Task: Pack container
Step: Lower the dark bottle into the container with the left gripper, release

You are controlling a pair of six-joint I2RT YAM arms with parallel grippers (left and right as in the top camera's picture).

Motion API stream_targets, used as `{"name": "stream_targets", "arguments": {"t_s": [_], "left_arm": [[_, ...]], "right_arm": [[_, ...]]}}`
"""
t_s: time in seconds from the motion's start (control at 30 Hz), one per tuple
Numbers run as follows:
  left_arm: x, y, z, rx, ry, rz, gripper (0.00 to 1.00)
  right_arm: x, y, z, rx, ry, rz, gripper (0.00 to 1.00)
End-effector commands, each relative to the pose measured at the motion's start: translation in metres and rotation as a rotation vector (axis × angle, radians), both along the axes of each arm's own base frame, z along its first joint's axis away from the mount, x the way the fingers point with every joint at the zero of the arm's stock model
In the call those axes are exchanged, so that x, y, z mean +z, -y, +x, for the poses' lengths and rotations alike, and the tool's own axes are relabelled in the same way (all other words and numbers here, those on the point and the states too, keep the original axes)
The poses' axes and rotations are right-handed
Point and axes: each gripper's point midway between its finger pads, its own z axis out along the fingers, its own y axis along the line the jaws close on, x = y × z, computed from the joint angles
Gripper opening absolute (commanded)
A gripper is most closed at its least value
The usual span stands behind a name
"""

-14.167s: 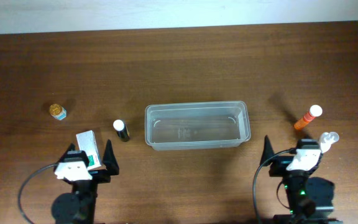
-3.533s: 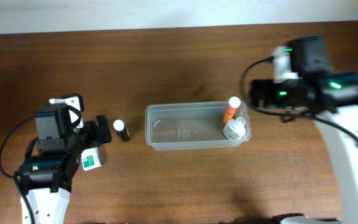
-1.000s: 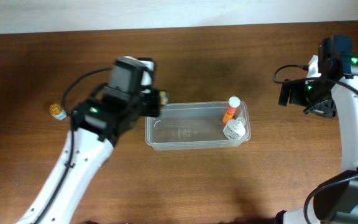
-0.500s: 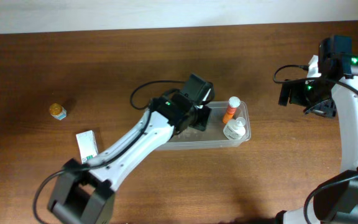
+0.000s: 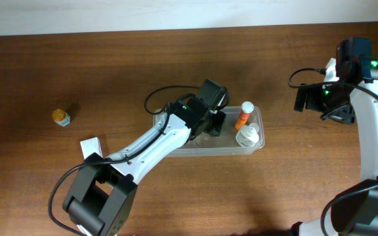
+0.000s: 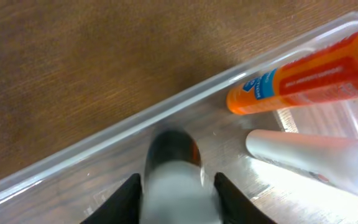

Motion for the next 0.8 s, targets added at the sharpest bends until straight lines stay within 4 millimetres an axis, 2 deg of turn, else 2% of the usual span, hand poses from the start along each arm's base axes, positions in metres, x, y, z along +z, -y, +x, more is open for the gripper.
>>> {"name": "stream_targets", "arguments": {"t_s": [0.0,0.13,0.27,0.33,0.43,0.47,0.57,0.63,0.7,0.77], "left_arm": [[0.007,0.009,-0.003,-0.021,0.015,-0.014,0.43],[0.014,0.011,-0.003,-0.025,0.017,-0.016,0.49],[0.04,0.01,-0.001,-0.051,0.042,-0.01,0.61],[0.06,0.003,0.003,-0.039,0.066,-0.003,0.73],[0.096,-0.022,0.012,0.024,0.106,0.016,0.96],[0.109,-0.033,0.014,0.048,0.117,0.016,0.99],[0.15,-0.079,0.024,0.156,0.166,0.022,0.99],[0.173,-0.124,0.033,0.261,0.209,0.031,0.99],[0.185,-0.167,0.04,0.367,0.227,0.049,0.99],[0.186,-0.214,0.047,0.476,0.215,0.067,0.99]], "right_arm": [[-0.003,-0.001,-0.002,0.005,-0.011,0.01,0.98],[-0.003,-0.001,-0.002,0.005,-0.012,0.011,0.98],[-0.003,-0.001,-0.003,0.005,-0.014,0.011,0.99],[-0.003,-0.001,-0.003,0.005,-0.014,0.011,0.99],[-0.003,-0.001,-0.003,0.007,-0.014,0.01,0.99],[-0.003,-0.001,-0.003,0.009,-0.014,0.01,0.99],[-0.003,-0.001,-0.003,0.009,-0.014,0.01,0.98],[-0.003,-0.001,-0.003,0.009,-0.014,0.01,0.98],[-0.003,-0.001,-0.003,0.009,-0.014,0.01,0.98],[-0.003,-0.001,-0.003,0.009,-0.014,0.01,0.98]]}}
